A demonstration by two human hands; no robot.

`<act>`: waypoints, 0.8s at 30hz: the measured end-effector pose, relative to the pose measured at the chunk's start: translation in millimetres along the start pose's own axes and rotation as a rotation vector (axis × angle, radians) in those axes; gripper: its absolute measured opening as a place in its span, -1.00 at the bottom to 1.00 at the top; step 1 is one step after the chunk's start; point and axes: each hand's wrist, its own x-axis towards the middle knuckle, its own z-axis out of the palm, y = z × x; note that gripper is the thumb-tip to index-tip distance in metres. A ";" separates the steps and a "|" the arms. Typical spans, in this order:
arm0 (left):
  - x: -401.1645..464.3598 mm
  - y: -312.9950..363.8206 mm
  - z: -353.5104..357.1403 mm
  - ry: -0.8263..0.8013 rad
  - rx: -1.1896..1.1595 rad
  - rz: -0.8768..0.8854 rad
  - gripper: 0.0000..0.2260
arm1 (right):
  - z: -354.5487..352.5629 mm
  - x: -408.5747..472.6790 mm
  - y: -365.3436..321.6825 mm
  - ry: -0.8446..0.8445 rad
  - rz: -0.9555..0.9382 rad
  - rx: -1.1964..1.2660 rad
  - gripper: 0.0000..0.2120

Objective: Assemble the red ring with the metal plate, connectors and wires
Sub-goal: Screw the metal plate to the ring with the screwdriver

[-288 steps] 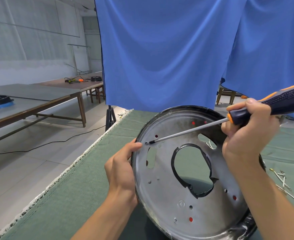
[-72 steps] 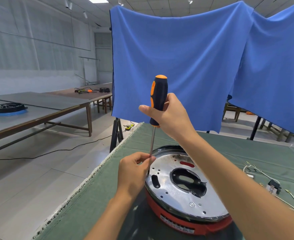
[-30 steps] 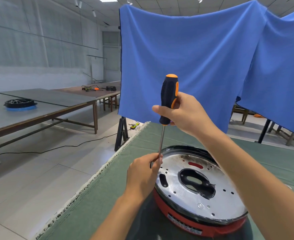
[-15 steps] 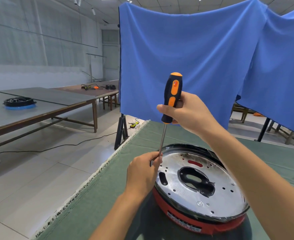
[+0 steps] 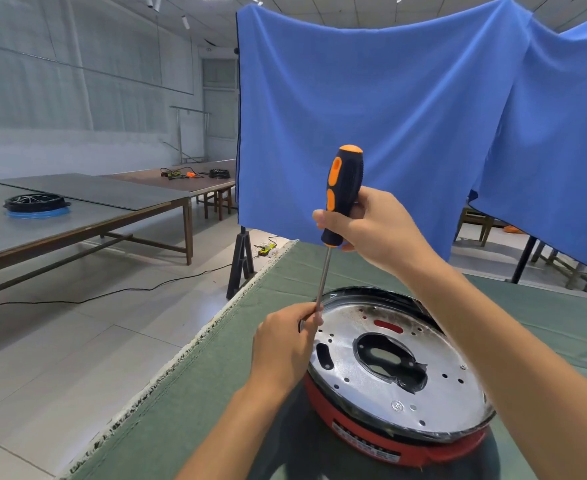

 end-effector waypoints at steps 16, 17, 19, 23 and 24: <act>-1.2 -3.3 6.5 0.027 -0.128 -0.117 -0.68 | 15.8 -9.7 7.7 0.274 0.009 -0.141 -0.64; -1.4 -2.5 6.2 0.023 -0.131 -0.108 -0.68 | 13.1 -11.2 6.8 0.272 0.006 -0.142 -0.64; -0.7 -1.1 6.4 0.030 -0.142 -0.085 -0.69 | 6.6 -13.5 5.6 0.312 -0.004 -0.134 -0.65; -0.7 5.6 7.5 0.096 -0.160 -0.036 -0.67 | -2.8 -19.8 3.4 0.386 -0.044 0.051 -0.68; -1.0 7.2 7.3 0.097 -0.170 -0.024 -0.67 | -3.4 -20.8 2.8 0.393 -0.054 0.083 -0.70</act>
